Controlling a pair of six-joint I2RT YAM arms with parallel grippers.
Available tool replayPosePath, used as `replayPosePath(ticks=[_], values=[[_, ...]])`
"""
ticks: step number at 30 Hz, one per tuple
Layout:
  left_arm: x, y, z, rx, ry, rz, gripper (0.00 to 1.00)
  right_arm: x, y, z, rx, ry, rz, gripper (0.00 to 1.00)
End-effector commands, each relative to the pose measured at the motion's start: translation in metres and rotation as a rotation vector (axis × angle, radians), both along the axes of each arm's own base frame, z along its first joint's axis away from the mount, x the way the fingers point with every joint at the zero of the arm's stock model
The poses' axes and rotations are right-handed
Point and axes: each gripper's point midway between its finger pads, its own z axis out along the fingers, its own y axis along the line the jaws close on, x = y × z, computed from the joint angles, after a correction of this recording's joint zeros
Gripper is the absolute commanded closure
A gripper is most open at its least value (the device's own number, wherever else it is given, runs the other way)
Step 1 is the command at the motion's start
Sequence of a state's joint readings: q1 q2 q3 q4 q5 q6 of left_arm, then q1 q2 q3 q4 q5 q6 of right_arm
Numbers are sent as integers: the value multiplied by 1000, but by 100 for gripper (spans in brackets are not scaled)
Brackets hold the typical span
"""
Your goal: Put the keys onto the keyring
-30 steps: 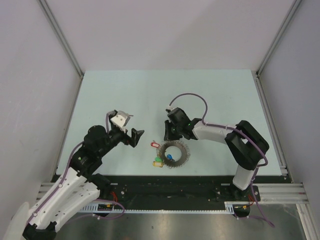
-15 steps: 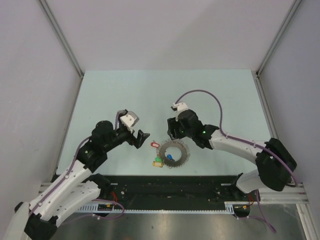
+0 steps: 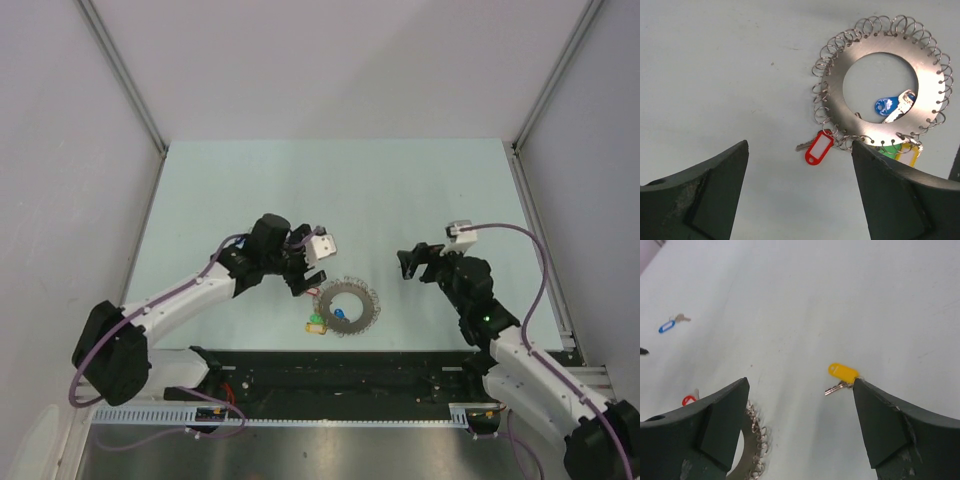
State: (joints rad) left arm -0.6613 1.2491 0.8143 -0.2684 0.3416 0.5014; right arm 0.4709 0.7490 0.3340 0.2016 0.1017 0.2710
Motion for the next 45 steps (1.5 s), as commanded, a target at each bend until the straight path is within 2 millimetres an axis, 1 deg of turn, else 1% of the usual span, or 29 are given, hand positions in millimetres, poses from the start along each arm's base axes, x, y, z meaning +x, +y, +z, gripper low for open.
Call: replayPosePath(ticks=[1, 3, 4, 5, 6, 7, 8, 9, 10, 11, 12, 15, 17, 18, 21, 22, 27, 28, 33, 38, 45], values=[[5, -22, 3, 24, -111, -219, 12, 1, -30, 37, 111, -155, -122, 9], [7, -29, -1, 33, -118, -276, 17, -4, -38, 40, 123, -176, -142, 9], [7, -32, -12, 48, -92, -297, 21, -4, -41, 41, 122, -179, -149, 10], [5, -35, -17, 52, -77, -327, 26, -4, -43, 40, 119, -175, -156, 10], [9, -39, -15, 52, -81, -343, 27, -4, -43, 40, 118, -177, -155, 10], [11, -41, -27, 70, -52, -351, 28, -4, -44, 40, 119, -175, -157, 10], [9, -43, -32, 83, -36, -373, 33, -4, -44, 39, 118, -172, -156, 11], [14, -48, -29, 82, -43, -384, 35, -3, -43, 36, 116, -163, -152, 11], [12, -48, -41, 104, -6, -398, 42, -2, -43, 35, 115, -157, -152, 11], [15, -53, -37, 100, -11, -409, 44, -2, -42, 34, 115, -155, -149, 11], [15, -54, -42, 112, 1, -415, 45, -1, -42, 33, 111, -150, -147, 11], [16, -55, -53, 154, 24, -431, 46, -1, -41, 32, 111, -145, -142, 11], [15, -57, -57, 158, 30, -441, 49, 0, -42, 31, 111, -142, -145, 12], [14, -57, -59, 159, 39, -445, 52, 0, -42, 31, 112, -142, -142, 12], [13, -57, -65, 184, 50, -449, 55, 0, -41, 30, 114, -137, -135, 12], [12, -57, -67, 194, 53, -454, 58, 1, -41, 30, 112, -135, -133, 12], [11, -60, -73, 216, 55, -459, 60, 1, -40, 29, 113, -131, -126, 12], [11, -60, -74, 224, 56, -458, 62, 1, -39, 28, 114, -127, -123, 12], [12, -61, -80, 247, 58, -457, 63, 2, -40, 25, 113, -118, -127, 13], [13, -62, -83, 258, 60, -457, 72, 3, -39, 24, 114, -113, -124, 13], [12, -61, -87, 269, 71, -457, 73, 3, -37, 23, 116, -108, -116, 13]])
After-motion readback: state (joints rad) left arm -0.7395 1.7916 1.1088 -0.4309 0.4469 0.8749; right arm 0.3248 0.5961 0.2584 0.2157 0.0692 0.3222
